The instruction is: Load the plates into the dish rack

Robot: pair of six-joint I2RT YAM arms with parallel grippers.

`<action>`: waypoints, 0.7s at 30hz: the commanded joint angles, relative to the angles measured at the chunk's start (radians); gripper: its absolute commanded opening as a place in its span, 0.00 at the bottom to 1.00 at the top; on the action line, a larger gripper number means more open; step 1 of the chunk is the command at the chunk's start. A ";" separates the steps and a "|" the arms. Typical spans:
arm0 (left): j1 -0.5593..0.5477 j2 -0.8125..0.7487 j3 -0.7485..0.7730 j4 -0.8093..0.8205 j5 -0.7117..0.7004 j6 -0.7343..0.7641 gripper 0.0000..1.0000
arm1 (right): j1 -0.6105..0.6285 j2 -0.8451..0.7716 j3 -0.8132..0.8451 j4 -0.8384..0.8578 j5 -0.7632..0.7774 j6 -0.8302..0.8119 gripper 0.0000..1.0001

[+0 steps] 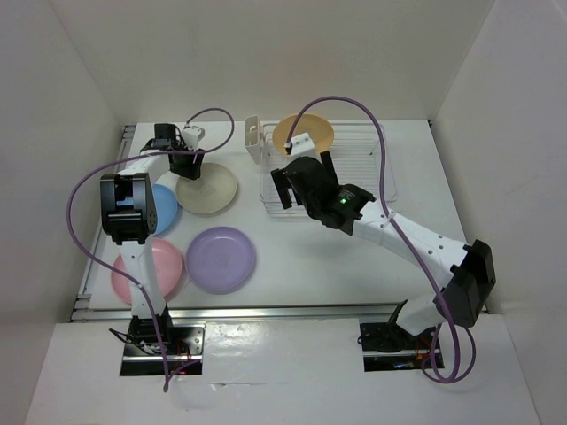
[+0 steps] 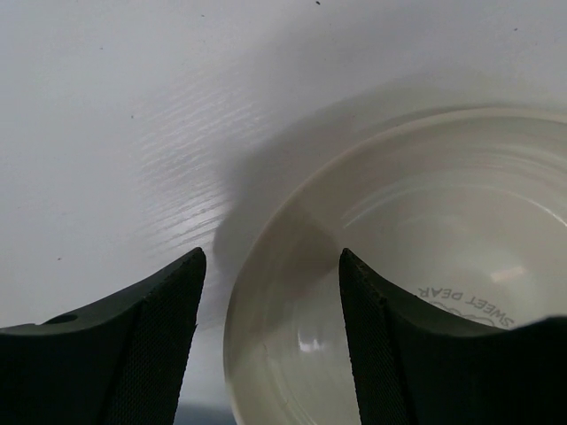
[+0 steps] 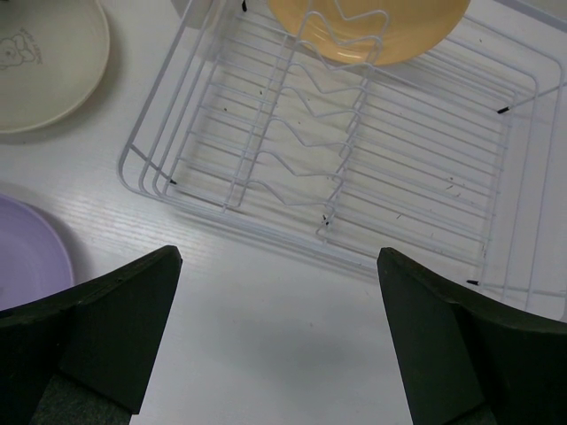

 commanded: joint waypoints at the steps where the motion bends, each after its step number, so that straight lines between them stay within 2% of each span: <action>1: 0.004 0.025 0.023 0.001 0.051 -0.017 0.68 | -0.005 0.014 0.060 -0.002 0.023 0.001 1.00; 5: 0.004 0.034 0.032 -0.029 0.092 -0.017 0.67 | -0.005 0.014 0.051 -0.002 0.023 0.001 1.00; 9: 0.004 0.043 0.041 -0.042 0.101 -0.017 0.53 | -0.005 0.005 0.051 -0.002 0.023 0.001 1.00; 10: 0.004 0.043 0.041 -0.042 0.101 -0.017 0.43 | -0.005 0.004 0.041 -0.002 0.023 0.001 1.00; 13: 0.004 0.043 0.041 -0.055 0.101 -0.017 0.28 | -0.005 -0.005 0.041 0.007 0.023 0.001 1.00; 14: 0.004 0.043 0.041 -0.055 0.101 -0.026 0.18 | -0.005 -0.005 0.031 0.007 0.023 0.001 1.00; 15: 0.004 0.043 0.041 -0.055 0.110 -0.027 0.13 | -0.005 -0.005 0.031 0.007 0.023 0.001 1.00; 16: 0.004 0.043 0.041 -0.055 0.111 -0.027 0.02 | -0.005 -0.005 0.031 0.016 0.023 0.001 1.00; 21: 0.004 0.020 0.041 -0.055 0.161 -0.056 0.00 | -0.005 -0.014 0.022 0.016 0.023 0.001 1.00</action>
